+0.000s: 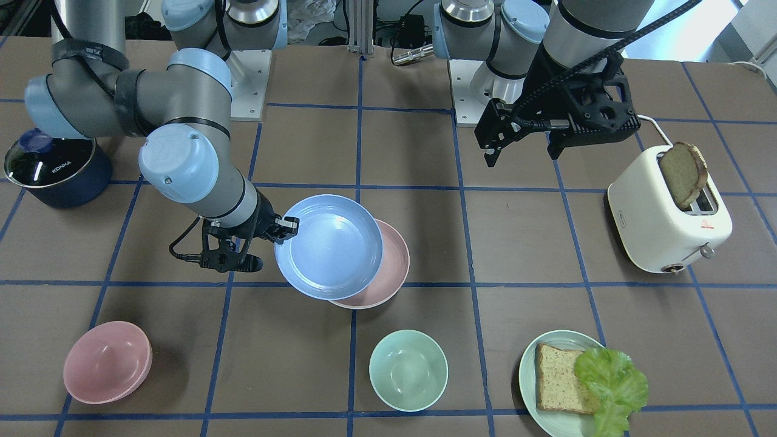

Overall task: Stack three plates with pink and blue
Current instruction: 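Lift the light-blue plate with the right gripper and carry it over the pink plate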

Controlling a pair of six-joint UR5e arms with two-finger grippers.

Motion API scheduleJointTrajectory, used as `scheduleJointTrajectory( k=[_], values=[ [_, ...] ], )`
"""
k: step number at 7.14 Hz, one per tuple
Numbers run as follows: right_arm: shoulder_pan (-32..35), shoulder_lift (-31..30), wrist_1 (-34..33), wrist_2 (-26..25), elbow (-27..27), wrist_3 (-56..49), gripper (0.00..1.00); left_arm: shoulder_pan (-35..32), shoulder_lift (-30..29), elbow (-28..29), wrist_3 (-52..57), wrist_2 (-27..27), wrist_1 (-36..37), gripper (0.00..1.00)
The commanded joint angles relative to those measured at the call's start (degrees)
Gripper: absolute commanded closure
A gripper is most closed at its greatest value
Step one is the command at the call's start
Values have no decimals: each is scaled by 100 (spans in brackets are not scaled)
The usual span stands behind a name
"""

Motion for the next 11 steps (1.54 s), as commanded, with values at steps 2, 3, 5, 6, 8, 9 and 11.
scheduleJointTrajectory(
  k=[2,3,5,6,8,9,11],
  values=[
    [221,-83,-789,1,505,294,100,0,-1,0,0,0,0,0],
    [301,-56,-860,1,515,366,100,0,-1,0,0,0,0,0],
    [389,-30,-922,1,524,489,100,-9,-10,9,0,0,9,0],
    [441,5,-984,71,524,620,100,0,-10,9,0,0,9,0],
    [451,93,-1081,159,524,656,100,0,-10,9,0,0,17,0],
    [451,93,-1081,159,524,648,100,0,-10,9,0,0,17,0],
    [451,111,-1116,151,532,639,100,0,-10,9,0,0,17,0]
  ],
)
